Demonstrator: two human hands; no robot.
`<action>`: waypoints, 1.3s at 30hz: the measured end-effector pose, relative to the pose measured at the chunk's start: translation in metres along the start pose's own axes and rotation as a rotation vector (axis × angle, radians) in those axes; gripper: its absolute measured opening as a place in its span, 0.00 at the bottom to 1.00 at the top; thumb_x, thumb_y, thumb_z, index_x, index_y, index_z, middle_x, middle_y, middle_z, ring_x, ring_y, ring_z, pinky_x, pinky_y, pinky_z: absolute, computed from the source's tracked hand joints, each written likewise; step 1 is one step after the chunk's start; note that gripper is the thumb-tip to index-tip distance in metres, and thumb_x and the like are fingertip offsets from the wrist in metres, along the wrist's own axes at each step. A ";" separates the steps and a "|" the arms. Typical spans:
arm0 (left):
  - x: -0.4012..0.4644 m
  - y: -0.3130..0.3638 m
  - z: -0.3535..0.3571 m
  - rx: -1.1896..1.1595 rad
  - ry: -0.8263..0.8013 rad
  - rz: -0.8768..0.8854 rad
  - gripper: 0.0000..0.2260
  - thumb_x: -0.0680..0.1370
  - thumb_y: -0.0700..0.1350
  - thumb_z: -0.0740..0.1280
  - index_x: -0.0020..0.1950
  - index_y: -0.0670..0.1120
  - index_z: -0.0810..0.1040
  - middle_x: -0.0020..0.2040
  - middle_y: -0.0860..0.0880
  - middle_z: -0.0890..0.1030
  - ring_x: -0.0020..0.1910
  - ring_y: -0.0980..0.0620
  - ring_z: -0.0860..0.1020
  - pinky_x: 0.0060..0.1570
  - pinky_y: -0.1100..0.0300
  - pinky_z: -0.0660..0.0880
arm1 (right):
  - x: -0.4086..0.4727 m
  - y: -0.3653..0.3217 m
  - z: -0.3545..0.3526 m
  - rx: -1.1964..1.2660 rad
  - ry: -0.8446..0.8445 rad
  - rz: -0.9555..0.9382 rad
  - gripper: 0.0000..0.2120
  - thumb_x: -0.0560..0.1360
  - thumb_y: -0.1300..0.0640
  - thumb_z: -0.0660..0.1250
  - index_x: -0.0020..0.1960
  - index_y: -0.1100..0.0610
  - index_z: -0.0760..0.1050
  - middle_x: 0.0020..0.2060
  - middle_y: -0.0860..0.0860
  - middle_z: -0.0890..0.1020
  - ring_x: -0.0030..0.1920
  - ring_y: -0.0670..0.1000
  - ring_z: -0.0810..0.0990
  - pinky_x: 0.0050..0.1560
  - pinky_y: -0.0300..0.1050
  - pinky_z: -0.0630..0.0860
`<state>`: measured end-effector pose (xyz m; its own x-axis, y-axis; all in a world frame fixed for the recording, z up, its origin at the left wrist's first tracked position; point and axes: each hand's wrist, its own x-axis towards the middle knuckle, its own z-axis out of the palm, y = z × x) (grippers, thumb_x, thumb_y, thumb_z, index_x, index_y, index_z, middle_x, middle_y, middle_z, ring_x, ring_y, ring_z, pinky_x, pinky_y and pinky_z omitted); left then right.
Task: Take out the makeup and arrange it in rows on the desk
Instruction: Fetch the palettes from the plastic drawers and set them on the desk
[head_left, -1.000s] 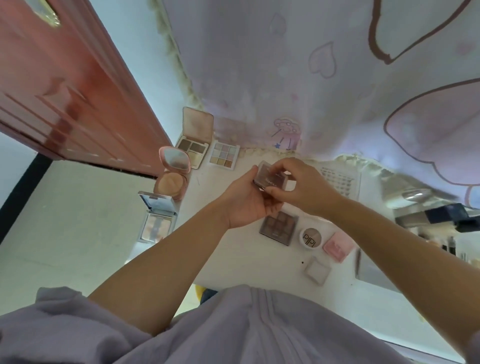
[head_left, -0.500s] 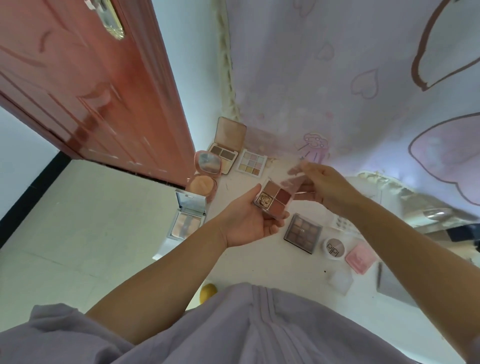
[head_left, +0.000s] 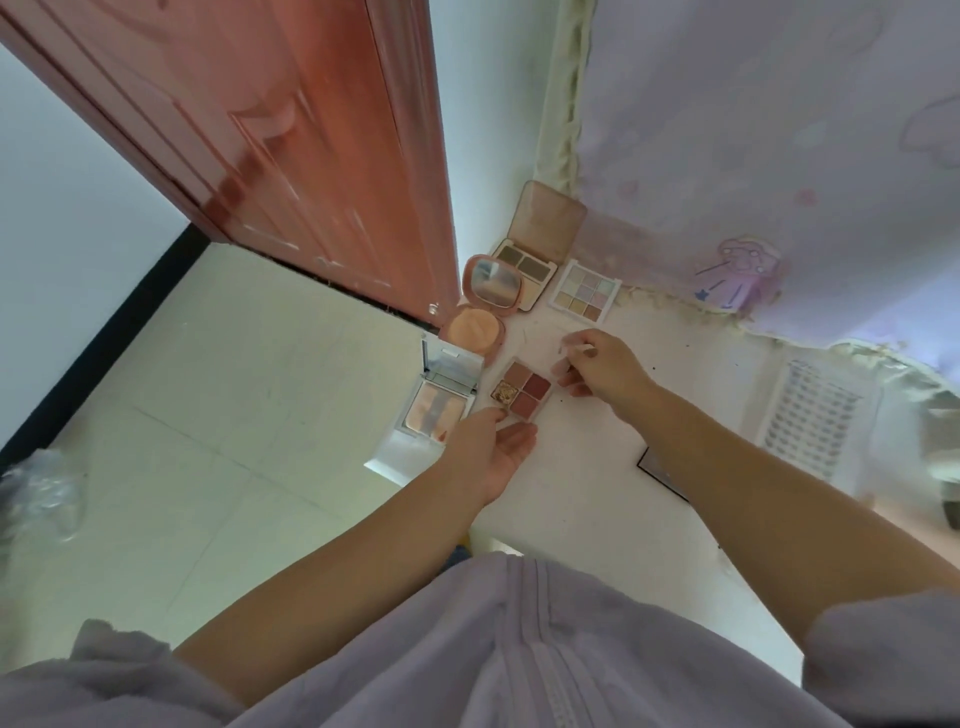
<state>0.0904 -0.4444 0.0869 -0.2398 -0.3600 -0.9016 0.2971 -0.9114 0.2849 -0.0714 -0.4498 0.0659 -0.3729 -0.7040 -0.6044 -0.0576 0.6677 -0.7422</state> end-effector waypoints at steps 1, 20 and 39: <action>0.001 0.001 0.003 0.005 0.016 0.020 0.09 0.80 0.34 0.55 0.43 0.40 0.71 0.41 0.39 0.74 0.39 0.45 0.75 0.46 0.54 0.74 | 0.004 -0.001 0.002 -0.013 0.019 -0.011 0.11 0.80 0.62 0.56 0.60 0.60 0.72 0.38 0.55 0.81 0.34 0.50 0.79 0.31 0.39 0.75; 0.016 -0.060 0.068 1.025 -0.261 0.160 0.15 0.80 0.40 0.56 0.66 0.45 0.70 0.61 0.46 0.74 0.60 0.50 0.73 0.64 0.55 0.70 | -0.083 0.067 -0.094 -0.986 0.046 -0.110 0.18 0.76 0.47 0.63 0.62 0.55 0.71 0.59 0.53 0.72 0.58 0.55 0.73 0.57 0.48 0.70; -0.013 -0.037 0.061 0.440 -0.589 -0.224 0.28 0.80 0.63 0.46 0.61 0.46 0.74 0.52 0.44 0.78 0.44 0.49 0.77 0.42 0.56 0.76 | -0.110 0.038 -0.071 -0.655 0.073 -0.582 0.22 0.70 0.46 0.70 0.61 0.51 0.69 0.55 0.47 0.73 0.53 0.45 0.68 0.52 0.37 0.64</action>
<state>0.0261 -0.4181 0.1080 -0.7404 -0.0919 -0.6658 -0.1825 -0.9259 0.3307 -0.0980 -0.3299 0.1251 -0.1758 -0.9737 -0.1452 -0.7683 0.2279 -0.5981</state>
